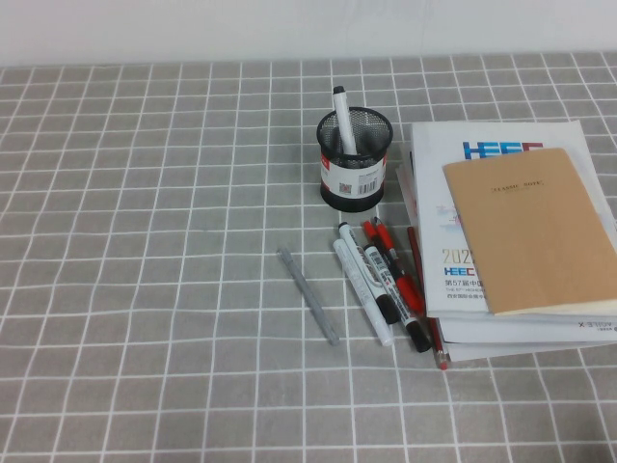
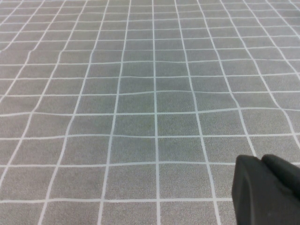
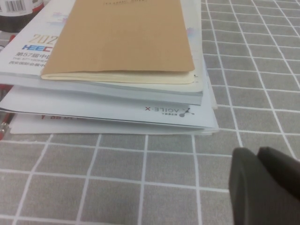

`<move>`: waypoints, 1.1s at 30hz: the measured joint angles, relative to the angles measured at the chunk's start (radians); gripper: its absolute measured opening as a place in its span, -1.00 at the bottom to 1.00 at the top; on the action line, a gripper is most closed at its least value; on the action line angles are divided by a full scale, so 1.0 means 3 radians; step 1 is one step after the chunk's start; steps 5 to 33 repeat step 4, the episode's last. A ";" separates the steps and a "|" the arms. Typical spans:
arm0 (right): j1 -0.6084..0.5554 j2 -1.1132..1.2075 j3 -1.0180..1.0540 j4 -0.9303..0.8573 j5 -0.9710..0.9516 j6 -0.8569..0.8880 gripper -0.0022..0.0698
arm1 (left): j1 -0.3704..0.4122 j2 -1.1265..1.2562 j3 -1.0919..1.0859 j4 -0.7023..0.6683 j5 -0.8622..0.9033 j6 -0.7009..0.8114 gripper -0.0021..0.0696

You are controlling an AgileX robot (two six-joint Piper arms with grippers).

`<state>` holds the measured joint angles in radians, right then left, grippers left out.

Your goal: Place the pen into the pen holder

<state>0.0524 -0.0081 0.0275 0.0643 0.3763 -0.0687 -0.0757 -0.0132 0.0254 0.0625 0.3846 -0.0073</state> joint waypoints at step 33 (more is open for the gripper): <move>0.0000 0.0000 0.0000 0.0000 0.0007 0.0000 -0.97 | 0.0000 0.0000 0.0000 0.0000 0.0000 0.0000 -0.96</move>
